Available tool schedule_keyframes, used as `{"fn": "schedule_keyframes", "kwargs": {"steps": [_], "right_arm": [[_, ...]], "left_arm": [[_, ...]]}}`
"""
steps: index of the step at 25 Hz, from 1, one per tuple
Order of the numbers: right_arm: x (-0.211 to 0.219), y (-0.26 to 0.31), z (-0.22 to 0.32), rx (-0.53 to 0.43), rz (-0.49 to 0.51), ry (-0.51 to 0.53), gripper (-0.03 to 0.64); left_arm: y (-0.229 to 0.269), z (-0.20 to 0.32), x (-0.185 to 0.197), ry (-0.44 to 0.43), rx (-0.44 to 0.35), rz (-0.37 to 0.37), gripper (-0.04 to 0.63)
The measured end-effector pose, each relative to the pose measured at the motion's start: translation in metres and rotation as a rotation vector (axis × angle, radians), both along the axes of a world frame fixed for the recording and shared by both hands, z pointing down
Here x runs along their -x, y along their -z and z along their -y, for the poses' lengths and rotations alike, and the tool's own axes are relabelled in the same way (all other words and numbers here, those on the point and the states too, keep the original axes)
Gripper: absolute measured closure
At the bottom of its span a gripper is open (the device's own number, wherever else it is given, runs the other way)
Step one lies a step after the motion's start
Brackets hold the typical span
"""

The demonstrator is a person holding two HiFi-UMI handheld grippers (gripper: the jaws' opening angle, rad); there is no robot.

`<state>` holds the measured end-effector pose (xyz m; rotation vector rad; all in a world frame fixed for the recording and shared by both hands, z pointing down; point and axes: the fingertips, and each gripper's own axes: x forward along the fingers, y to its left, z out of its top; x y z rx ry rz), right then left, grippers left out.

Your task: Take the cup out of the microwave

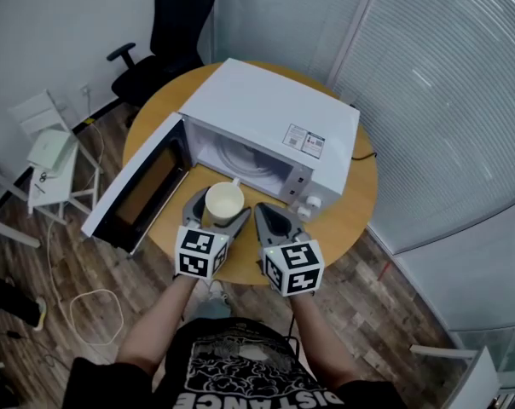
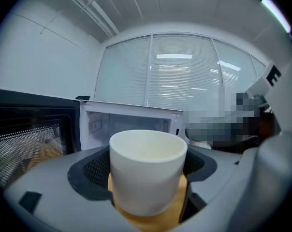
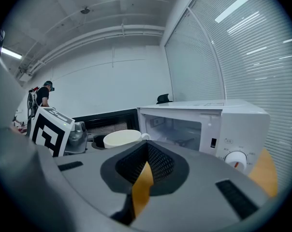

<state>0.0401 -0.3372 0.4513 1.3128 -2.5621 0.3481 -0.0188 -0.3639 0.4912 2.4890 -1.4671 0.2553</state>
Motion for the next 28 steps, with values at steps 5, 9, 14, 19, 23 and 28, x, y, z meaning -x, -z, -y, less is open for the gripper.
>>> {"fn": "schedule_keyframes", "kwargs": {"steps": [5, 9, 14, 19, 23, 28], "right_arm": [[0.003, 0.001, -0.012, -0.008, 0.011, 0.035, 0.600], [0.004, -0.001, -0.021, -0.005, 0.004, 0.064, 0.600], [0.003, -0.002, -0.026, -0.012, -0.006, 0.079, 0.600], [0.003, -0.001, -0.028, -0.020, -0.003, 0.083, 0.600], [0.001, -0.001, -0.029, -0.020, 0.001, 0.077, 0.600], [0.002, 0.000, -0.030, -0.020, 0.001, 0.074, 0.600]], "left_arm": [[0.003, -0.015, 0.007, 0.045, -0.002, 0.003, 0.158], [0.005, -0.025, 0.009, 0.079, -0.002, -0.009, 0.158], [0.006, -0.033, 0.009, 0.094, -0.005, -0.008, 0.158], [0.009, -0.035, 0.007, 0.092, -0.013, -0.007, 0.158], [0.008, -0.036, 0.005, 0.087, -0.011, -0.008, 0.158], [0.009, -0.037, 0.004, 0.081, -0.007, -0.009, 0.158]]}}
